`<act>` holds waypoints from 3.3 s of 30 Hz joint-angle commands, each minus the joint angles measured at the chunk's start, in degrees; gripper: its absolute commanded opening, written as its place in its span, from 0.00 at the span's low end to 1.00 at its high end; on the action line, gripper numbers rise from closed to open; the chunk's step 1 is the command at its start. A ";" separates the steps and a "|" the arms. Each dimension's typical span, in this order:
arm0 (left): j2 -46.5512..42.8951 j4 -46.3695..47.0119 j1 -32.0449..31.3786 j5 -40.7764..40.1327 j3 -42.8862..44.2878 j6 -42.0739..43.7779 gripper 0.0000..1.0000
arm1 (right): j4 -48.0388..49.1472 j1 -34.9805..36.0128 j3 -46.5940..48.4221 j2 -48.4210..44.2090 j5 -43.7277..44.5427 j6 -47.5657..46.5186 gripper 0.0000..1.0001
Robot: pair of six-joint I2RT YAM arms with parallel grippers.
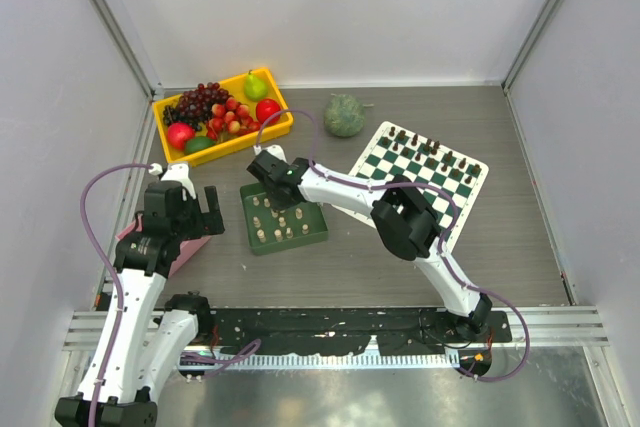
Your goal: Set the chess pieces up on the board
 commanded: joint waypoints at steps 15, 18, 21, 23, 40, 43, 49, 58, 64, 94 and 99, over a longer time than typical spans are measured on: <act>-0.02 0.94 0.24 1.15 0.93 0.81 1.00 | -0.47 0.35 0.51 -5.68 2.72 -0.99 0.21; 0.07 0.94 0.16 1.23 0.93 0.81 1.00 | -0.47 0.35 -0.55 -8.49 2.54 -1.07 0.21; -0.02 0.86 0.33 1.23 0.93 0.81 0.99 | 0.49 0.27 -3.87 -13.05 3.24 -0.81 0.21; -0.02 0.94 0.24 1.32 1.02 0.81 0.99 | 1.28 0.27 -5.90 -15.95 3.25 -0.99 0.21; 0.42 0.85 0.24 1.32 1.02 0.73 1.00 | 9.63 -17.92 -40.00 -39.61 4.48 0.42 0.22; 0.77 0.68 0.24 0.97 1.19 0.73 1.00 | 10.51 -19.50 -41.59 -38.30 5.00 0.16 0.22; 0.68 0.68 0.33 0.71 1.11 0.64 1.00 | 12.71 -22.06 -42.65 -34.43 4.04 -0.63 0.23; 0.68 0.59 0.24 0.27 1.11 0.64 1.00 | 15.17 -23.11 -40.54 -29.07 1.67 -1.43 0.23; 0.77 0.68 0.33 0.27 1.11 0.64 1.00 | 16.49 -24.08 -40.45 -28.01 0.70 -2.31 0.23; 0.94 0.50 0.24 0.18 1.19 0.64 1.00 | 14.66 -24.08 -39.58 -31.17 0.87 -2.83 0.49; 0.77 0.50 0.24 0.18 1.11 0.55 1.00 | 12.36 -23.99 -37.73 -37.57 1.14 -3.97 0.53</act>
